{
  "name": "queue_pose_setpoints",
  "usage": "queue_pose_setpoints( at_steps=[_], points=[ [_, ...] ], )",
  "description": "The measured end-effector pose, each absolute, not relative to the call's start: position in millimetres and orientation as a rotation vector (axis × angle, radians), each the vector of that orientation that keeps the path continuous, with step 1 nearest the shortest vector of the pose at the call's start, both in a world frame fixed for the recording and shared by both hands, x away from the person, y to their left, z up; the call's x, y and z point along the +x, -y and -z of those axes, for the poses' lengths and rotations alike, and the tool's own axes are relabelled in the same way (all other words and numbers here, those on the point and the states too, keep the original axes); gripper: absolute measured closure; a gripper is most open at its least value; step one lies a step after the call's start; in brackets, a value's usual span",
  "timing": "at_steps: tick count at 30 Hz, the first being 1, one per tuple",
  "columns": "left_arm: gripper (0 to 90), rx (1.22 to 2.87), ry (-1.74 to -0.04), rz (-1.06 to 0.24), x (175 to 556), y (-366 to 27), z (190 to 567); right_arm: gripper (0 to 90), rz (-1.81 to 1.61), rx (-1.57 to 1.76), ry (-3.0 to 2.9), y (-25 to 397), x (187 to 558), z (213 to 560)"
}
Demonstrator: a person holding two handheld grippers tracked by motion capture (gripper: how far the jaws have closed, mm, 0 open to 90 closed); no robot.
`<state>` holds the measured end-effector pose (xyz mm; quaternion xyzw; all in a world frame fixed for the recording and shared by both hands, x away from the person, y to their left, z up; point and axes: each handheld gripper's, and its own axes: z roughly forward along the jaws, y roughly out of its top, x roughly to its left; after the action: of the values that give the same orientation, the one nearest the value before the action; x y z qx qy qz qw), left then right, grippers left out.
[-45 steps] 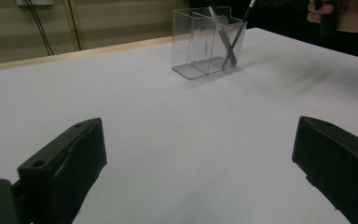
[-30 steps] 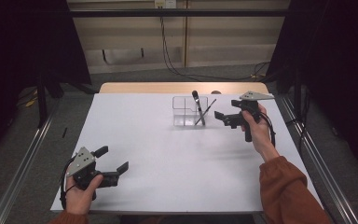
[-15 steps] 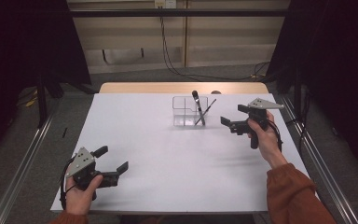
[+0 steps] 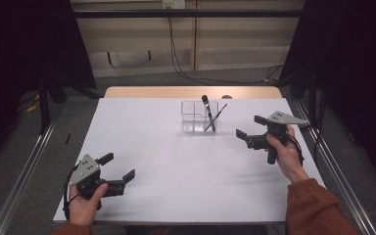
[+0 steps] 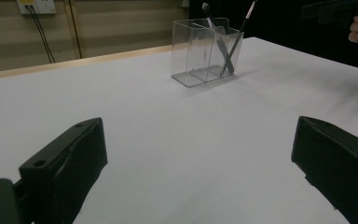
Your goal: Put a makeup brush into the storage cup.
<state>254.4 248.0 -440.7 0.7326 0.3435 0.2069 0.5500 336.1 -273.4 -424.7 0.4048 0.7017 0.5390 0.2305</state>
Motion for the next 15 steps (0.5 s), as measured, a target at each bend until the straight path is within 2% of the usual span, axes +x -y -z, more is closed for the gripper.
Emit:
queue_pose_setpoints(
  at_steps=[15],
  points=[
    [3.2, 1.703, -0.819, -0.487, 252.3, -247.2, 441.2, 2.1, -1.460, 1.171, -1.869, 293.1, 299.8, 434.0]
  ],
)
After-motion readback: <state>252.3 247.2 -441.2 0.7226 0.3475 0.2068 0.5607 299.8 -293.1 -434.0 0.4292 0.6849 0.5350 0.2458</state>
